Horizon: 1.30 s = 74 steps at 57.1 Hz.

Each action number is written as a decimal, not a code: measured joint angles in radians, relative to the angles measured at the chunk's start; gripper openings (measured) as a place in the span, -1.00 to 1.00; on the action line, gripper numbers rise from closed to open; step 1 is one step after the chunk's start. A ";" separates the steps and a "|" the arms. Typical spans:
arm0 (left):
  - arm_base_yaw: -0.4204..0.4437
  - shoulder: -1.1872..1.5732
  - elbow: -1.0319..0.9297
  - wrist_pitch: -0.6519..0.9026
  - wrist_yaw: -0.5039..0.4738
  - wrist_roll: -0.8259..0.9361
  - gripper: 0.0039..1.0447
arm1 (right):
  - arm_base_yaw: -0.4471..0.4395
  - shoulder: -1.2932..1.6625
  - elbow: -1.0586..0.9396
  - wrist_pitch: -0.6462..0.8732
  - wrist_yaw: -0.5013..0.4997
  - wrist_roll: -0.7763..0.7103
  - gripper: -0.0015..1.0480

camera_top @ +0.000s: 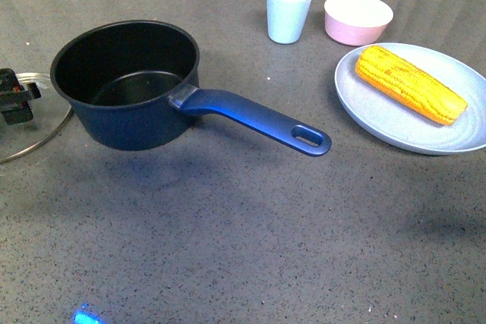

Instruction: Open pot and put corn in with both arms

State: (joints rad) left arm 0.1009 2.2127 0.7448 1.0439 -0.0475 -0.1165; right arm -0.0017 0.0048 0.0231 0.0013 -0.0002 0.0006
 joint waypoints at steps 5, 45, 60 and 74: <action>-0.001 0.002 -0.010 0.009 0.001 0.000 0.55 | 0.000 0.000 0.000 0.000 0.000 0.000 0.83; 0.029 -0.380 -0.328 -0.025 0.033 -0.002 0.84 | 0.000 0.000 0.000 0.000 0.000 0.000 0.83; 0.027 -0.327 -0.427 0.309 0.142 0.048 0.16 | 0.000 0.000 0.000 0.000 0.000 0.000 0.83; 0.026 -0.332 -0.441 0.349 0.145 0.048 -0.61 | 0.000 0.000 0.000 0.000 0.000 0.000 0.83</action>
State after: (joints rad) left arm 0.1268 1.8812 0.3035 1.3930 0.0978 -0.0685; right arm -0.0017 0.0048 0.0235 0.0013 -0.0002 0.0002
